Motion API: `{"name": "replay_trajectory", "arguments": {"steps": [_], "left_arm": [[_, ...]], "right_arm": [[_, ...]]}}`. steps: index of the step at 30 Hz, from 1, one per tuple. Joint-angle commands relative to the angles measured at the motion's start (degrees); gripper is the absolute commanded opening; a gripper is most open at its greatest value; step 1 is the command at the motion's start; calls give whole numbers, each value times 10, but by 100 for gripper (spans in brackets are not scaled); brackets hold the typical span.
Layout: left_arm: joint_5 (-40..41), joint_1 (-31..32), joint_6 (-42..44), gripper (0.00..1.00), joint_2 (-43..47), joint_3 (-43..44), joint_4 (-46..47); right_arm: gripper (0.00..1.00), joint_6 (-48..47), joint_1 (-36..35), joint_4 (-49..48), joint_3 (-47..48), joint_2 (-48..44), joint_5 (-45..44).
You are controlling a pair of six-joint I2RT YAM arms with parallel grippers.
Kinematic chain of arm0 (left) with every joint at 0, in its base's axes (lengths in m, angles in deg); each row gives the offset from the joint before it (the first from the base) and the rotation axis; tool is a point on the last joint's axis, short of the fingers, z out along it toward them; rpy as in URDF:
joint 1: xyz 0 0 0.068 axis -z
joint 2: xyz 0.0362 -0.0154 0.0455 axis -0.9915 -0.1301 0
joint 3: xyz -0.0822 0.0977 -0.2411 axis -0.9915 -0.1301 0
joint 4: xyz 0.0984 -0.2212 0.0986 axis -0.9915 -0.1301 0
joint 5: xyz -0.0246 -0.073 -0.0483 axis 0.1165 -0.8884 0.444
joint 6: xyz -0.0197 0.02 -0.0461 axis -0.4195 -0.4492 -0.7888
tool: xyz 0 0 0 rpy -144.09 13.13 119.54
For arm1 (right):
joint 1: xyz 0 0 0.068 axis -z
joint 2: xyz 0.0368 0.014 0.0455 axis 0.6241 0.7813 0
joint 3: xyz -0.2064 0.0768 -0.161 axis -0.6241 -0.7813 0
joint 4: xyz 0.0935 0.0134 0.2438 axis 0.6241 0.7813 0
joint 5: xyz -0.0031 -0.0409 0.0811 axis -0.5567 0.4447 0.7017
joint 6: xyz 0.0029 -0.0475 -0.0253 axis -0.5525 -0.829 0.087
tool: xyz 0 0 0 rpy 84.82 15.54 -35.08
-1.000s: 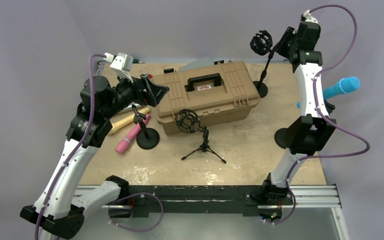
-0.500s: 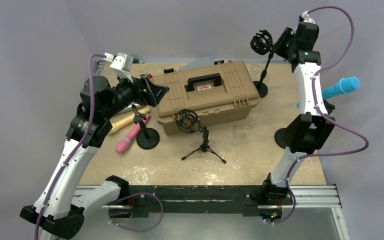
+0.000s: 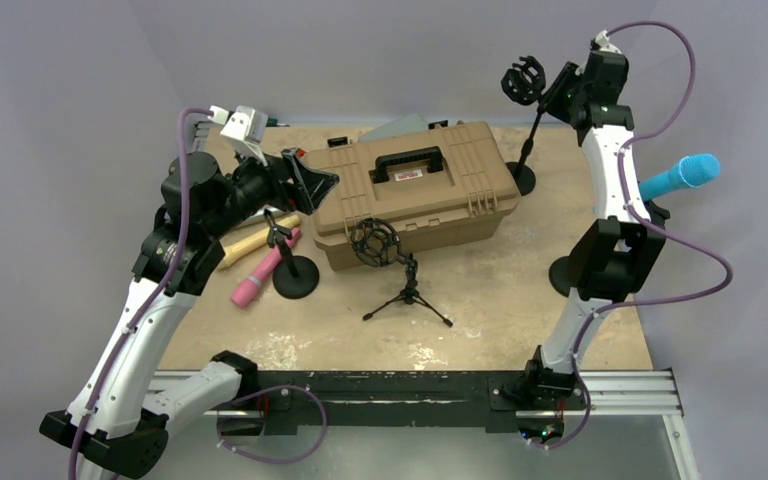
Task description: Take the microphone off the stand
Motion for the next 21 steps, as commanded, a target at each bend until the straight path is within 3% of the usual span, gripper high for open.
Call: {"name": "replay_trajectory", "arguments": {"steps": [1, 11, 21], "left_arm": [[-4, 2, 19, 89, 7, 3, 12], [-3, 3, 19, 89, 7, 3, 13], [-4, 3, 19, 89, 7, 4, 13]], "right_arm": [[31, -9, 1, -7, -17, -18, -14], [32, 1, 4, 36, 95, 5, -22], [31, 4, 3, 22, 63, 4, -15]]}}
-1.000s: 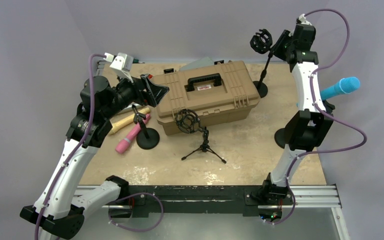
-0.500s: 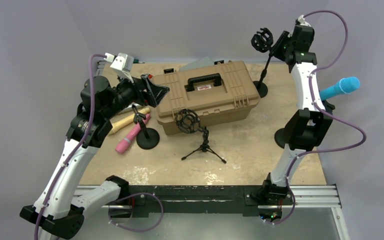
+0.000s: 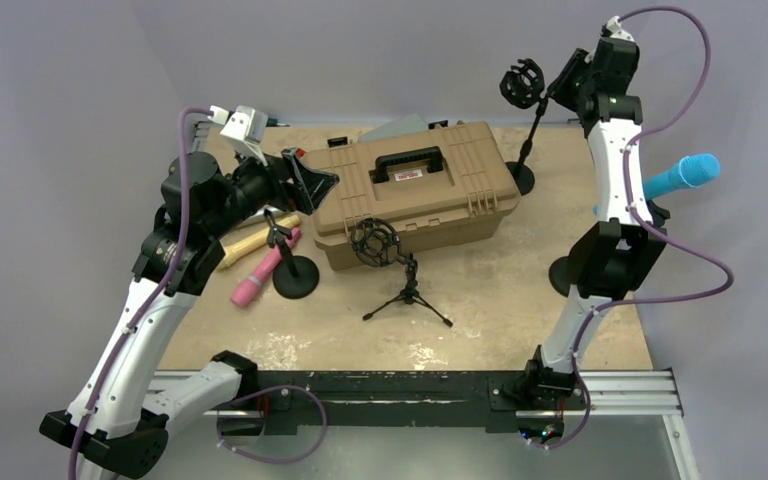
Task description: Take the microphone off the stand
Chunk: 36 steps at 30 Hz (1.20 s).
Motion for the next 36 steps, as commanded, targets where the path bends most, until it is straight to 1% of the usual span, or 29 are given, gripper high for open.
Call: {"name": "replay_trajectory", "arguments": {"steps": [1, 14, 22, 29, 36], "left_arm": [[-3, 3, 19, 89, 6, 3, 13], [-5, 3, 19, 89, 6, 4, 12], [-3, 3, 20, 89, 8, 5, 11], [-4, 3, 20, 89, 12, 6, 10], [-1, 3, 23, 89, 14, 6, 9]], "right_arm": [[31, 4, 0, -13, -14, -7, 0], [31, -3, -4, -36, -82, -12, -8], [29, -25, -7, -13, -117, -11, -58], [29, -50, -27, 0, -159, -22, -118], [29, -50, -37, -4, -197, -19, -134]]}}
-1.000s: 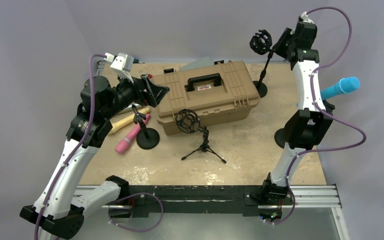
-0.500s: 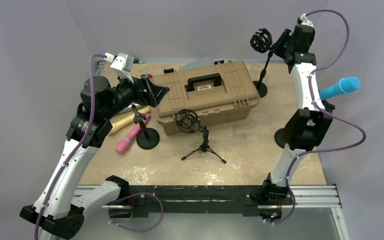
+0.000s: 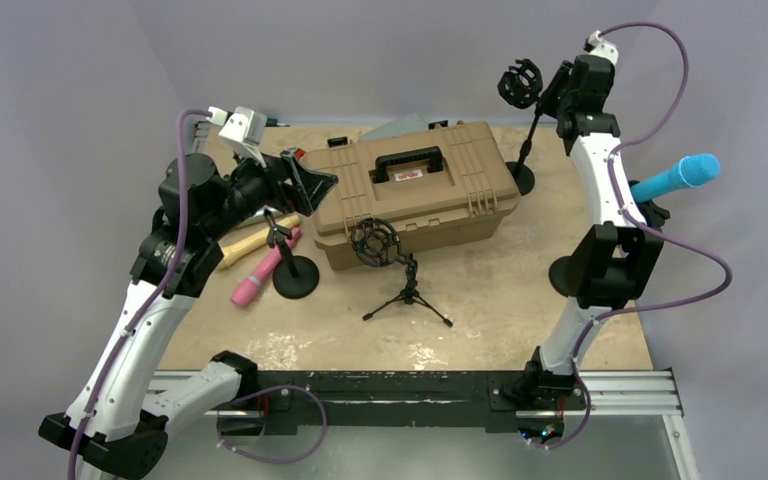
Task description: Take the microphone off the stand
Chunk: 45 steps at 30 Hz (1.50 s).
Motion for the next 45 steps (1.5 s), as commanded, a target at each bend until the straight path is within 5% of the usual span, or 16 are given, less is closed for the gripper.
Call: {"name": "replay_trajectory", "arguments": {"steps": [1, 28, 32, 37, 41, 45], "left_arm": [[-1, 3, 14, 89, 10, 6, 10], [0, 3, 15, 89, 7, 4, 10], [-5, 3, 18, 90, 6, 4, 12], [-28, 3, 24, 92, 6, 0, 24], [-60, 3, 33, 92, 9, -10, 48], [-85, 12, 45, 92, 9, -20, 66]], "right_arm": [[29, -29, -3, 112, -58, 25, -39], [30, -27, -12, 83, -90, 49, -40], [39, -39, -21, 113, -5, 38, -31], [70, -47, -58, 155, 135, 9, -42], [75, -54, -89, 185, 203, -24, -37], [76, -54, -114, 150, 130, -135, -26]]}}
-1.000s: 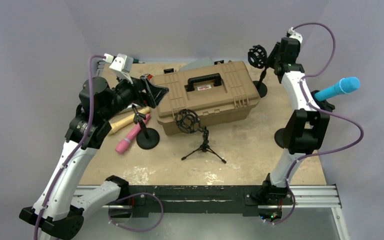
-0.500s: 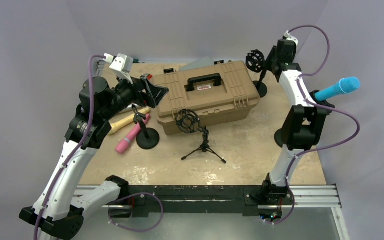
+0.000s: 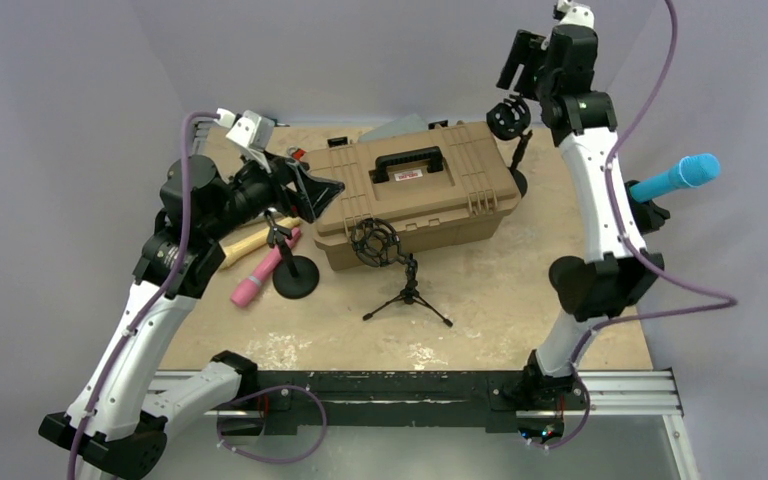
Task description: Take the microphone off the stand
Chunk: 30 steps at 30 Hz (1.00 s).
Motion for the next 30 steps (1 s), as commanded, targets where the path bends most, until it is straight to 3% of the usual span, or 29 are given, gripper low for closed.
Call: {"name": "replay_trajectory", "arguments": {"steps": [1, 8, 14, 20, 26, 30], "left_arm": [[-45, 17, 30, 92, 0, -10, 46], [-48, 58, 43, 92, -13, -10, 47], [-48, 66, 34, 92, -2, -8, 45], [-47, 66, 29, 92, 21, -9, 48], [-47, 74, 25, 92, 36, -11, 52], [-40, 81, 32, 92, 44, -13, 51]], "right_arm": [[77, -7, -20, -25, -72, -161, 18], [81, 63, -20, -164, -359, -458, 76], [83, 75, -20, -132, -467, -635, 106], [83, 89, -20, -41, -508, -699, -98], [83, 171, -20, 45, -510, -645, -382], [82, 208, -20, 59, -501, -619, -466]]}}
